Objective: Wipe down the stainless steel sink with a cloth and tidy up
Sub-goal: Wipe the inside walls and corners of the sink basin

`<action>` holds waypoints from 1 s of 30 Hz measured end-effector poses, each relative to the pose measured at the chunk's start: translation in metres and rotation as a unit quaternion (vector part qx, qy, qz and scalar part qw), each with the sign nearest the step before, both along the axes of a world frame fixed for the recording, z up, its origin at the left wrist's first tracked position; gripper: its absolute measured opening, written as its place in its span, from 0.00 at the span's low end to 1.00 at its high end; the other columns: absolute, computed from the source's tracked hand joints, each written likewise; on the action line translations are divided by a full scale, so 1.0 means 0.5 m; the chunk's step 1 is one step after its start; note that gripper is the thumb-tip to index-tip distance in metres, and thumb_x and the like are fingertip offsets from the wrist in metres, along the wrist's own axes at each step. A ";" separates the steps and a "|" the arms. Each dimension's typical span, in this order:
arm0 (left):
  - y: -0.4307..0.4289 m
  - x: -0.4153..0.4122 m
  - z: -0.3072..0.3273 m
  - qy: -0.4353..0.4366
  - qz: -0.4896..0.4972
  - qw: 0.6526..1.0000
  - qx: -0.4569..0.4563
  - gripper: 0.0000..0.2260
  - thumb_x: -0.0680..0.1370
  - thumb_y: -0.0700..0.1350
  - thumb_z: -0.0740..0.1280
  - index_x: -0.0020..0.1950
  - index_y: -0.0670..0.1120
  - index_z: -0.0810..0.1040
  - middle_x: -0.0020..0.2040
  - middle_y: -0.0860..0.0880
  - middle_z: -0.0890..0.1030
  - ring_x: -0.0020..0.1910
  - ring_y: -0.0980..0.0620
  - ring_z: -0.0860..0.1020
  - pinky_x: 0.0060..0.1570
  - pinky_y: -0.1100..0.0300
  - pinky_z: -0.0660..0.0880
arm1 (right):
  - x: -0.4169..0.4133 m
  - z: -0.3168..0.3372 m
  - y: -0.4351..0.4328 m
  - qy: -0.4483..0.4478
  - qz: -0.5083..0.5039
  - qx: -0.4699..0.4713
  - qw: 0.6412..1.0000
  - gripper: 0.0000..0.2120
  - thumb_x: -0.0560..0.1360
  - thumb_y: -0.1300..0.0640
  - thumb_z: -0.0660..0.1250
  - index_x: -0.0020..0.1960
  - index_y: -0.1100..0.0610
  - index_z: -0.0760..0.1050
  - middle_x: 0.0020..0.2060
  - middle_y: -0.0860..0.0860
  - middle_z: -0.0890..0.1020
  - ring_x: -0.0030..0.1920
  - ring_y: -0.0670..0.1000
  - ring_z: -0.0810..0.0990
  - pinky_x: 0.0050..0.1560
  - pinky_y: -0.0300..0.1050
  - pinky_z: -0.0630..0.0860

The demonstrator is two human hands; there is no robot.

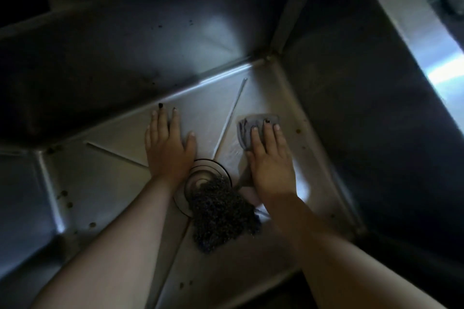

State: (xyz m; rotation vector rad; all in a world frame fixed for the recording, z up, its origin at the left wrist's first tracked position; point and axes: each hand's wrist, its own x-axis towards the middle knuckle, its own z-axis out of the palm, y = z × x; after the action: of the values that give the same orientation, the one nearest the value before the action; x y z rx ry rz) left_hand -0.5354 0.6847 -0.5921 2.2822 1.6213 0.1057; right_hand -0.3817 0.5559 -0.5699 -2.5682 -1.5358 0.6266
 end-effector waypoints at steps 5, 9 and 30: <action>0.000 0.011 0.032 -0.011 -0.020 1.000 -0.021 0.31 0.71 0.53 0.54 0.73 0.41 0.60 0.76 0.40 0.51 0.75 0.43 0.48 0.71 0.50 0.41 | -0.008 0.008 -0.059 0.000 -0.042 -0.038 0.998 0.26 0.82 0.50 0.49 0.76 0.51 0.45 0.76 0.54 0.45 0.76 0.55 0.40 0.74 0.46 0.45; -0.042 0.082 0.050 -0.026 -0.136 0.990 -0.037 0.29 0.74 0.52 0.52 0.73 0.43 0.59 0.76 0.41 0.51 0.75 0.45 0.45 0.70 0.54 0.36 | -0.022 0.007 -0.092 -0.013 -0.098 -0.092 0.991 0.26 0.82 0.48 0.44 0.75 0.49 0.37 0.76 0.51 0.40 0.75 0.53 0.38 0.72 0.47 0.47; -0.071 0.131 -0.003 0.078 -0.246 0.960 -0.108 0.30 0.79 0.59 0.47 0.74 0.53 0.36 0.74 0.48 0.31 0.62 0.57 0.20 0.58 0.58 0.19 | 0.094 -0.014 0.003 -0.118 -0.022 -0.046 0.992 0.26 0.81 0.49 0.47 0.77 0.53 0.45 0.76 0.56 0.49 0.76 0.56 0.43 0.73 0.53 0.45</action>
State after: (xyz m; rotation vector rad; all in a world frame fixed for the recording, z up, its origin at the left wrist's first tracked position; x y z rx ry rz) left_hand -0.4700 0.6495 -0.5935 2.4849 1.0195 -0.3600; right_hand -0.3349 0.5576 -0.5769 -2.8252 -1.5428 0.4095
